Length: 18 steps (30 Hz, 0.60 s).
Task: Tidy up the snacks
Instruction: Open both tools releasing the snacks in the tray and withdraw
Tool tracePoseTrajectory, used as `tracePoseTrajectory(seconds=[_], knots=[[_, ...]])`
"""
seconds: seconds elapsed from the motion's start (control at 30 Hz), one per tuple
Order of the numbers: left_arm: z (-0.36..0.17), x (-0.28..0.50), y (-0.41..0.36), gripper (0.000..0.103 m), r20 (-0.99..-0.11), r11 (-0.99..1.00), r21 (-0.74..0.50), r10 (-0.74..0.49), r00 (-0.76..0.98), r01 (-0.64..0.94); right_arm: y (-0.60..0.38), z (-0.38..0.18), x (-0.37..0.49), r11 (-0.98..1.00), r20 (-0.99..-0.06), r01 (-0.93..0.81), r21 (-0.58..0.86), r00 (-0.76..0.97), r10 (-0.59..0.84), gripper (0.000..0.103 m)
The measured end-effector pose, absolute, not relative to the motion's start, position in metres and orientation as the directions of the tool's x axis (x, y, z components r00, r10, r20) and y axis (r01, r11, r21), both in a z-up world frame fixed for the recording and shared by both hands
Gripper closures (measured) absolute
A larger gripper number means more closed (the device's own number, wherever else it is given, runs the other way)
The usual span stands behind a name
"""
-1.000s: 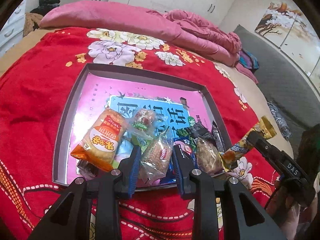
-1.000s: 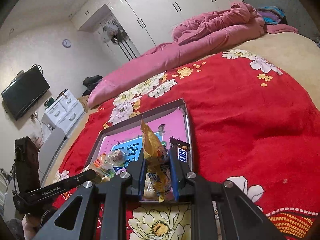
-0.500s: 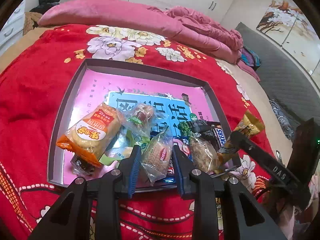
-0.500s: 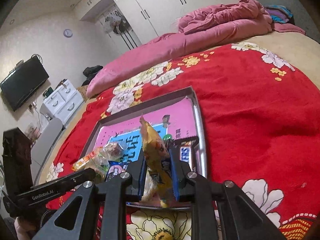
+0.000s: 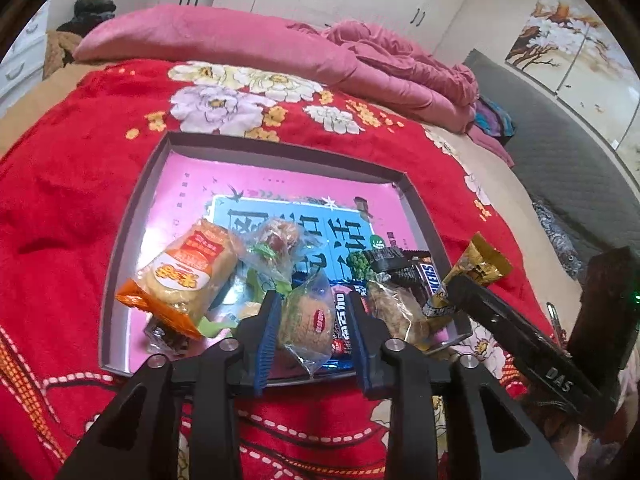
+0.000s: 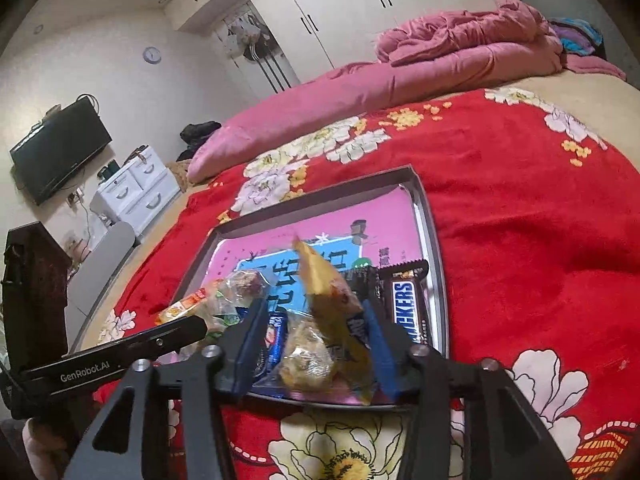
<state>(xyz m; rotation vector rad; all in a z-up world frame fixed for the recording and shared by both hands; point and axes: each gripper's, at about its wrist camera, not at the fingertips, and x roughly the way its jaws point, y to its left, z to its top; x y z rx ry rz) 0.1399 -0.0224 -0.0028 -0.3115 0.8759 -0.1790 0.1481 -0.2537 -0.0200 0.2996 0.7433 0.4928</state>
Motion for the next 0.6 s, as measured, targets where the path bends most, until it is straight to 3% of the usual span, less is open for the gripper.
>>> tracePoseTrajectory(seconds=[0.1,0.37,0.47,0.6], knots=[[0.004,0.135,-0.020,0.052,-0.715,0.941,-0.338,-0.276,0.643,0.028,-0.257,-0.010,0.138,0.850,-0.537,-0.330,0.411,0.666,0.518,0.044],[0.024,0.106,-0.014,0.037,-0.698,0.959,-0.283,-0.216,0.683,0.014,-0.265,0.023,0.101,0.886,-0.470,-0.335,0.321,0.756,0.456,0.031],[0.026,0.089,-0.013,0.031,-0.708,0.965,-0.263,-0.186,0.681,-0.010,-0.260,0.030,0.085,0.911,-0.494,-0.306,0.276,0.768,0.408,0.027],[0.015,0.069,-0.016,0.029,-0.749,0.965,-0.258,-0.175,0.640,-0.039,-0.247,0.019,0.072,0.946,-0.595,-0.254,0.199,0.736,0.323,0.026]])
